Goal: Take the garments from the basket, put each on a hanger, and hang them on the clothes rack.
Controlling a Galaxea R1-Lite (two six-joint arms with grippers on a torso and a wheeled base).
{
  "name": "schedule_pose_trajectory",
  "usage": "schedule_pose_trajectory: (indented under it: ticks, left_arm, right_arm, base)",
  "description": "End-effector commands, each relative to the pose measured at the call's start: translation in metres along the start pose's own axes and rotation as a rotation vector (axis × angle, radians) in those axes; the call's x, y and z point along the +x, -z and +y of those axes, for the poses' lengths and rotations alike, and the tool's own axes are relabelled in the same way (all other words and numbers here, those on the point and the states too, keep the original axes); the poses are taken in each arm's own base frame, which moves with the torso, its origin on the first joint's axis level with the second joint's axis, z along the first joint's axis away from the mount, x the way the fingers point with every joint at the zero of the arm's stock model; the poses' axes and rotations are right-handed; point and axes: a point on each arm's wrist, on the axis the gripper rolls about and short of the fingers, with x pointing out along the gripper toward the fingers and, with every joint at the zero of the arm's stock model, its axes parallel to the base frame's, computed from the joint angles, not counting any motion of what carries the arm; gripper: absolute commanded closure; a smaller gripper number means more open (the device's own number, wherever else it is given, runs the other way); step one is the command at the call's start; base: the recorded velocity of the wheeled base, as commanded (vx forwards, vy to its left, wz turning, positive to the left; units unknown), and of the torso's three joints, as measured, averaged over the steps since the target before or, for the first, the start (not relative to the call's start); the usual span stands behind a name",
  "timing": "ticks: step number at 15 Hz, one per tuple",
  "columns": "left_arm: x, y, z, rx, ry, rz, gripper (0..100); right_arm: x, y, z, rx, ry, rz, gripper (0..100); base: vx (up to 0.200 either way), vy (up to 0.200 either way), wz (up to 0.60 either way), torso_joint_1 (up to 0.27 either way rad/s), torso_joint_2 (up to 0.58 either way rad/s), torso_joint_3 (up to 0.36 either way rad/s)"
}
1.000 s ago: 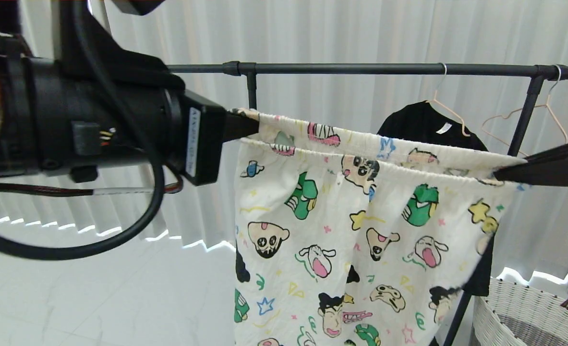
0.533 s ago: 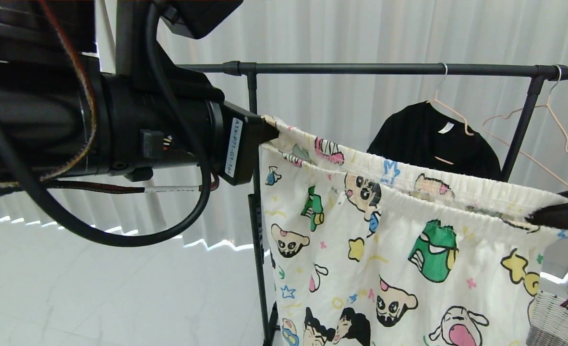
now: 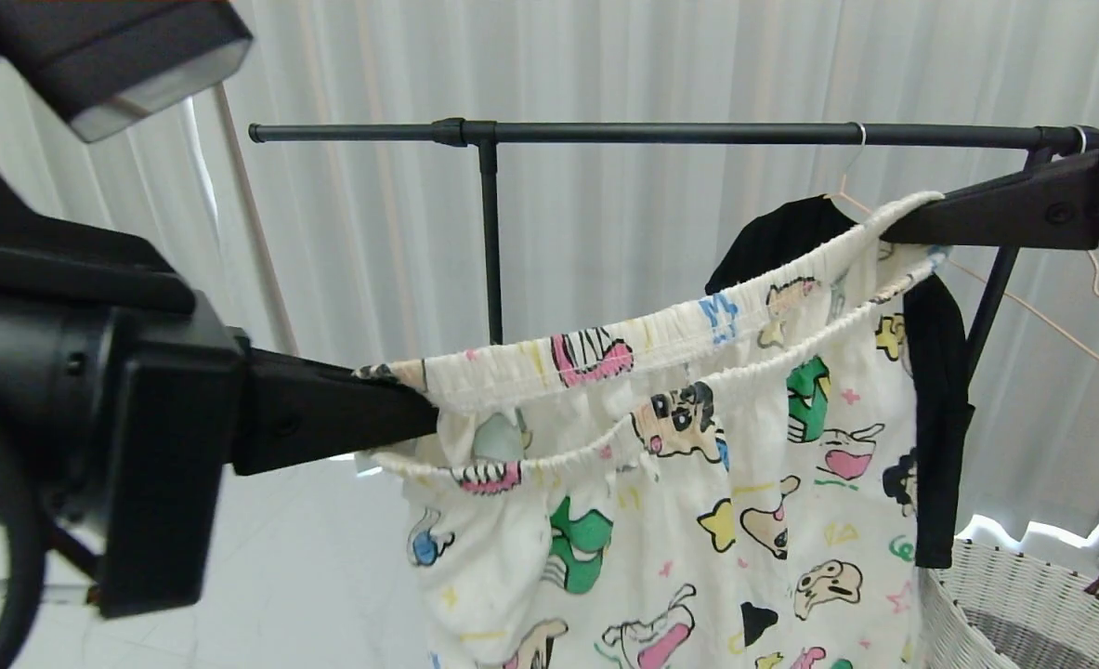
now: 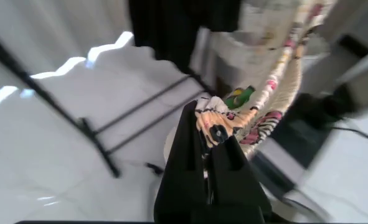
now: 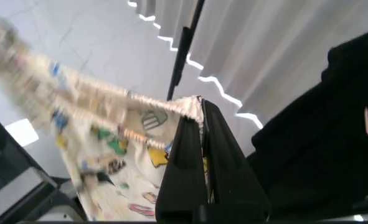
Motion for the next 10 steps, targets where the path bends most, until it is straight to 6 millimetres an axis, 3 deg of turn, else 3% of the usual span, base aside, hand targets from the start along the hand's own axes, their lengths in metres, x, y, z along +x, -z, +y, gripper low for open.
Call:
schedule_pose_trajectory:
  ticks: [1,6,8,10]
  left_arm:
    - [-0.024,0.007,-0.021,-0.017,0.132,-0.021,100]
    - [-0.024,0.009,-0.021,-0.013,0.129,-0.017,100]
    - [-0.022,0.008,-0.018,-0.019,0.099,-0.021,100]
    - [-0.003,0.002,-0.002,0.014,-0.057,-0.012,100]
  right_arm:
    - [0.025,-0.005,0.004,-0.004,-0.009,0.025,100]
    - [0.023,-0.007,0.003,-0.001,-0.003,0.019,100]
    - [0.007,-0.004,-0.004,0.005,0.018,0.032,100]
    - [-0.025,0.006,-0.010,-0.001,0.026,0.085,100]
  base:
    - [0.000,0.000,0.00,0.000,0.00,0.000]
    - [0.000,0.000,0.00,0.000,0.00,0.000]
    - [0.000,0.000,0.00,0.000,0.00,0.000]
    - [0.000,0.000,0.00,0.000,0.00,0.000]
